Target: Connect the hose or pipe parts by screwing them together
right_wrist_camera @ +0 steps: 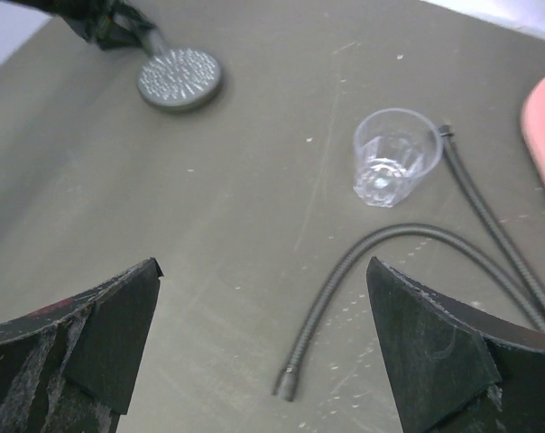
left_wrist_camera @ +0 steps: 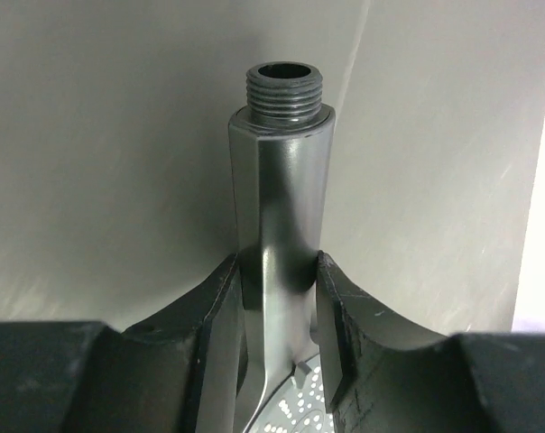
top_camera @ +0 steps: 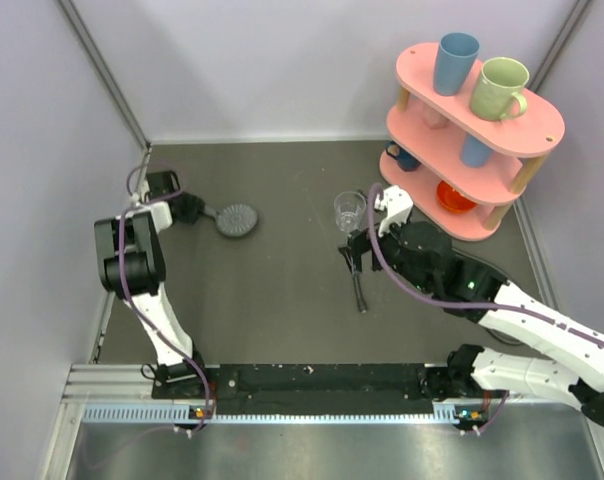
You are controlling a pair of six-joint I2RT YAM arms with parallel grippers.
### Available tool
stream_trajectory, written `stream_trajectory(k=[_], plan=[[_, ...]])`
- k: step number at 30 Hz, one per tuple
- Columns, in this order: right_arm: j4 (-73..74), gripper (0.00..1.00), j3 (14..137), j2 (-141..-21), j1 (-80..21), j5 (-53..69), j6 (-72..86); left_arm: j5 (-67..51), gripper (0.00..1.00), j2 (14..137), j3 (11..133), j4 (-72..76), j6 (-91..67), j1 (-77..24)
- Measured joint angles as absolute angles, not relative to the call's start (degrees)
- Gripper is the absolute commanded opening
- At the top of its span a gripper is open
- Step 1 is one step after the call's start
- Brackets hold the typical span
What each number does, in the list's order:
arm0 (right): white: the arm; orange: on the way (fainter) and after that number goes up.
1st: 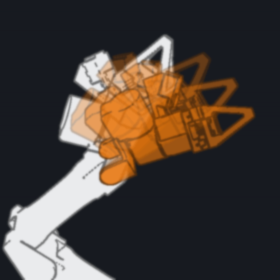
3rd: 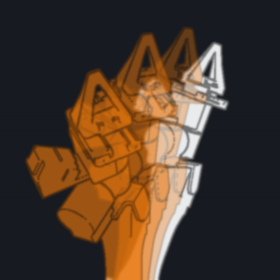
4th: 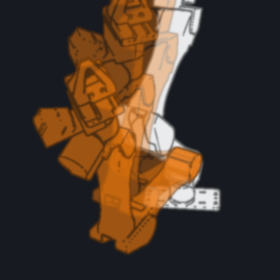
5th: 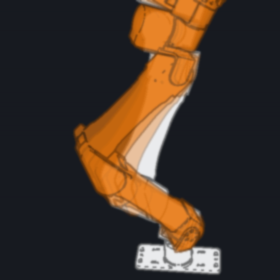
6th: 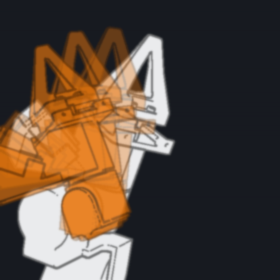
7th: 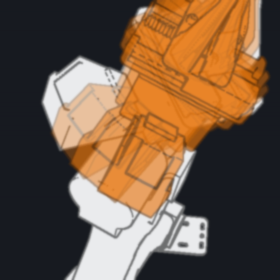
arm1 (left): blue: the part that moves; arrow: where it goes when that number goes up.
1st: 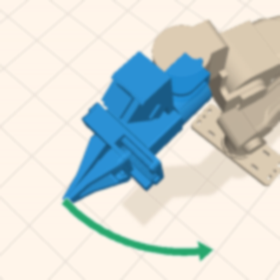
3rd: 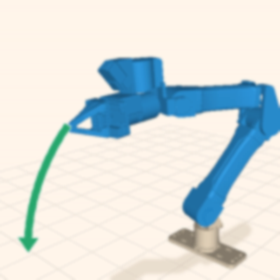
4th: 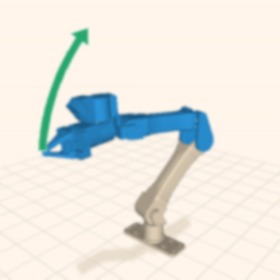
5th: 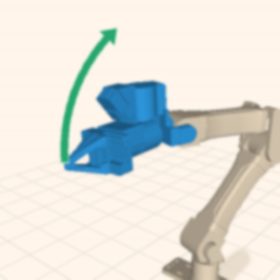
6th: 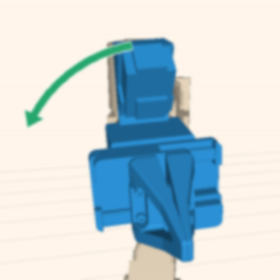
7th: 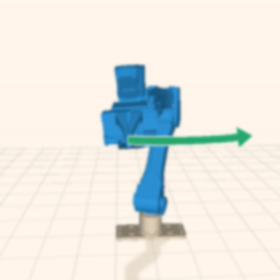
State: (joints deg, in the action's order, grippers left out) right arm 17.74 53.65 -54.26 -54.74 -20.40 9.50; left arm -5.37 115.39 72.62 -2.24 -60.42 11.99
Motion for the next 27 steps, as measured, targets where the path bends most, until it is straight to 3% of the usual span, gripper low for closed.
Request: stream_trajectory(k=[11,19,22,23,24,27], plan=[[17.63,0.92,41.58,-47.13,-54.74,-14.7,25.17,-10.26,0.0,89.76,38.04,5.04,-60.95,7.86],[16.23,0.92,37.69,-47.59,-54.74,-14.68,31.86,-9.34,0.0,73.36,24.27,4.38,-61.34,5.56],[12.97,0.92,34.52,-48.95,-54.74,-13.78,33.82,-8.03,0.17,67.79,20.27,4.05,-61.87,2.33],[11.66,0.92,33.32,-49.82,-54.74,-13.28,34.63,-7.88,0.26,66.0,18.96,3.64,-62.33,1.04],[10.87,0.92,32.56,-50.48,-54.74,-12.93,35.14,-7.7,0.47,64.29,17.69,3.16,-62.72,-0.08],[7.38,0.92,30.52,-53.67,-54.74,-12.03,36.95,-8.19,0.67,60.47,15.09,2.37,-63.64,-1.52]])
